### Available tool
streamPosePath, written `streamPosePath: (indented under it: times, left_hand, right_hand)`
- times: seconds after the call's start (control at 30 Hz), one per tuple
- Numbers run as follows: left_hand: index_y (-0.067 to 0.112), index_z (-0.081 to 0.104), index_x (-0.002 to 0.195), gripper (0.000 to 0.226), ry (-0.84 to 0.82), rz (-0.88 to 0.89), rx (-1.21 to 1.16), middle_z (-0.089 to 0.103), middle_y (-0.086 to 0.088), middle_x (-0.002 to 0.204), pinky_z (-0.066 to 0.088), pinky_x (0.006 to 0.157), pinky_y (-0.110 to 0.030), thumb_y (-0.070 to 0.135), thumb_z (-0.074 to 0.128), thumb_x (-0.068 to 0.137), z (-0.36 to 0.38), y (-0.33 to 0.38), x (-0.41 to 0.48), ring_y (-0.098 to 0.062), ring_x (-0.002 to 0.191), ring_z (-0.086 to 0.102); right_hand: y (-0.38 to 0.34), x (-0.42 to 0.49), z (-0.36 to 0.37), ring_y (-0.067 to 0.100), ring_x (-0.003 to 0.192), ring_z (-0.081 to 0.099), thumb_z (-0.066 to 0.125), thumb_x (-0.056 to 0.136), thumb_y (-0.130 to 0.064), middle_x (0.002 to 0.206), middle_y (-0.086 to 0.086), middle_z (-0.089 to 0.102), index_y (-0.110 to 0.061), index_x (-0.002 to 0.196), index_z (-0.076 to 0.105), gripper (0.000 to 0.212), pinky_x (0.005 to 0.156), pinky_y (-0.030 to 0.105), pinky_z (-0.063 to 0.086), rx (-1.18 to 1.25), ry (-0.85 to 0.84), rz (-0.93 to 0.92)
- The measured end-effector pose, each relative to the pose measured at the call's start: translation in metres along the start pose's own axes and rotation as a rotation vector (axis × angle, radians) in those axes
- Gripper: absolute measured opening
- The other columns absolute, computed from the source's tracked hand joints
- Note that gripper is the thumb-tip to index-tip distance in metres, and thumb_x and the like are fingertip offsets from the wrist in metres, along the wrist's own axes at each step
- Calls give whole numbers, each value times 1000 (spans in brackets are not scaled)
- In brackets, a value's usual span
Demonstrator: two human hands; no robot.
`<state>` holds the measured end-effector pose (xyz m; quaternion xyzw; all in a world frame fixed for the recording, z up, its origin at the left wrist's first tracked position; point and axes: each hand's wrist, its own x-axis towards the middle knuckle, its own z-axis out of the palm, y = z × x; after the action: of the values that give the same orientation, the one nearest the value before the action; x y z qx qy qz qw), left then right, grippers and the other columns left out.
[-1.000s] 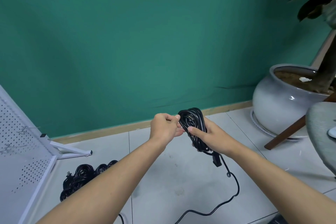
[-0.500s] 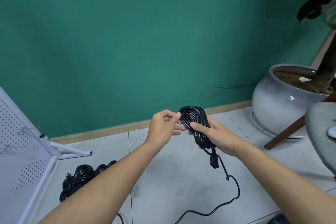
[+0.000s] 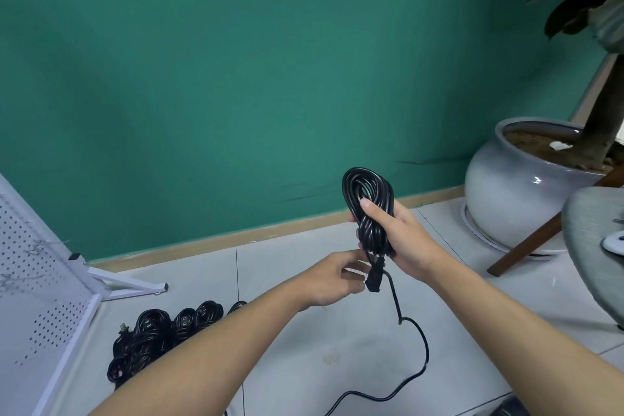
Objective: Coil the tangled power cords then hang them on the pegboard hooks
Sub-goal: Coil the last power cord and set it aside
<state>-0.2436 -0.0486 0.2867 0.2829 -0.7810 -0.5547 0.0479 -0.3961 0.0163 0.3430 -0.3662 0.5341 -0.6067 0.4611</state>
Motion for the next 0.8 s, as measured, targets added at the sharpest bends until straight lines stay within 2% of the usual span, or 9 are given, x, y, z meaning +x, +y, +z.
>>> streamPosePath:
  times: [0.07,0.13,0.2,0.27,0.33,0.4,0.53,0.67,0.8]
  left_hand:
    - [36,59,118,33,14,54,96,66,11,124,50,108,-36,12,61,96,0,-5,2,-9,121,63]
    - [28,52,118,25,22,99,213,66,14,119,47,99,-23,16,63,99,-3,-10,3,-6,125,60]
    - [27,51,105,15,29,96,302,68,13,112,48,90,-27,23,64,100,-7,-17,3,-7,120,63]
    - [31,49,91,19,17,46,377,70,9,98,53,83,-35,30,66,98,-12,-26,1,-13,96,67]
    - [29,53,92,13,1,-19,399,71,6,85,51,74,-33,29,63,99,-20,-35,-4,-16,79,63]
    - [22,58,93,10,47,-1,344,73,2,82,48,68,-30,17,57,101,-30,-42,-8,-18,77,64]
    - [23,57,105,6,198,32,112,72,6,112,52,85,-35,18,55,103,-39,-39,-11,-17,102,68]
    - [37,53,137,39,81,83,110,64,7,133,48,109,-29,26,65,101,-20,-31,-6,-4,123,61]
    - [42,62,131,32,43,133,99,62,10,139,44,113,-27,28,64,102,-11,-18,0,-4,128,58]
  right_hand:
    - [-2,-2,1,25,73,60,63,101,-31,100,14,72,-10,123,61,30,70,43,51,15,-12,1]
    - [-4,-2,1,24,70,59,63,101,-30,98,14,71,-9,122,60,30,70,45,55,48,-32,-3]
    - [-7,-3,1,22,70,59,63,100,-30,97,13,69,-11,119,62,27,73,47,59,80,-35,-6]
    - [-11,-2,-1,20,72,58,63,100,-30,97,13,68,-14,117,63,24,72,46,60,87,-14,-12]
    - [-13,-1,-8,19,71,59,62,102,-30,97,12,69,-16,117,63,21,67,42,59,40,34,-45]
    - [-13,-1,-20,16,72,63,63,102,-32,99,10,72,-20,117,63,20,69,41,58,-103,104,-98]
    - [-7,-3,-35,15,73,65,63,102,-34,99,10,74,-23,116,64,18,68,39,55,-240,131,-96]
    - [-8,-4,-22,22,69,61,62,102,-31,95,13,72,-13,120,63,25,62,38,53,-40,92,-22]
    - [-9,-6,-6,26,72,58,62,102,-30,92,10,72,-12,117,63,23,63,40,53,-4,51,-37]
